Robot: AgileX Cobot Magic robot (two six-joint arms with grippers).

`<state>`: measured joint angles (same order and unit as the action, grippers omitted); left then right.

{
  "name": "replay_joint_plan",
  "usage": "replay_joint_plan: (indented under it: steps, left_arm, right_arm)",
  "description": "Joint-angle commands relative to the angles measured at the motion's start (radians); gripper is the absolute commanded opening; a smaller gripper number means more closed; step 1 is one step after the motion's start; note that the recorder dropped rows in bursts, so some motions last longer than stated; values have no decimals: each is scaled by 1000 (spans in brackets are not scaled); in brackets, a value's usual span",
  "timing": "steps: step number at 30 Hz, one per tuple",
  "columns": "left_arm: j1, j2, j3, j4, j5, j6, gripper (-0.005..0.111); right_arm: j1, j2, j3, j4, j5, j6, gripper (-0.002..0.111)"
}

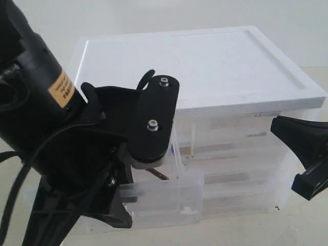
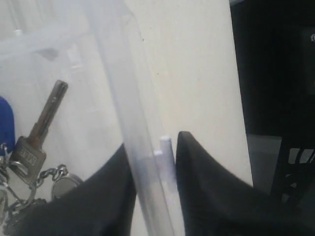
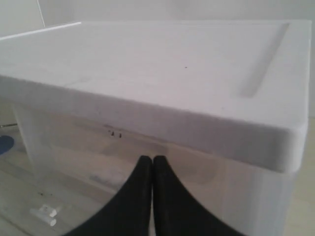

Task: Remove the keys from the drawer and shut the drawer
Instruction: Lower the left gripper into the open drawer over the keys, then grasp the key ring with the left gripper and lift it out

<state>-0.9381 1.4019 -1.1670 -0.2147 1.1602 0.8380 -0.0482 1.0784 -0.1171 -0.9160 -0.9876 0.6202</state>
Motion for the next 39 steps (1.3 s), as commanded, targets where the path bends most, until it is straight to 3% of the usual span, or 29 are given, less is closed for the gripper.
replay_joint_plan:
  steps: [1, 3, 5, 9, 14, 18, 25, 39]
  left_arm:
    - [-17, -46, -2, -85, 15, -21, 48]
    - [-17, -46, -2, -88, 17, -55, 60]
    - [-17, -46, -2, -88, 15, -64, 64]
    - [-17, -61, -2, -45, -16, -73, 63]
    - [-17, -115, -2, 72, -118, -207, 63]
    - [-13, -140, -2, 85, -133, -438, 63]
    - [-13, -30, 45, 345, -171, -681, 63]
    - [-13, 118, 45, 397, -219, -783, 63]
  right_arm:
    - [-2, 2, -7, 20, 6, -3, 0]
    - [-2, 2, -7, 18, 6, 0, 0]
    - [-2, 2, -7, 14, 6, -1, 0]
    - [-2, 2, -7, 14, 6, 1, 0]
    - [-2, 2, -7, 12, 6, 6, 0]
    - [-2, 2, -7, 11, 6, 10, 0]
    - [-2, 2, -7, 9, 6, 9, 0]
    - [-2, 2, -7, -11, 6, 27, 0]
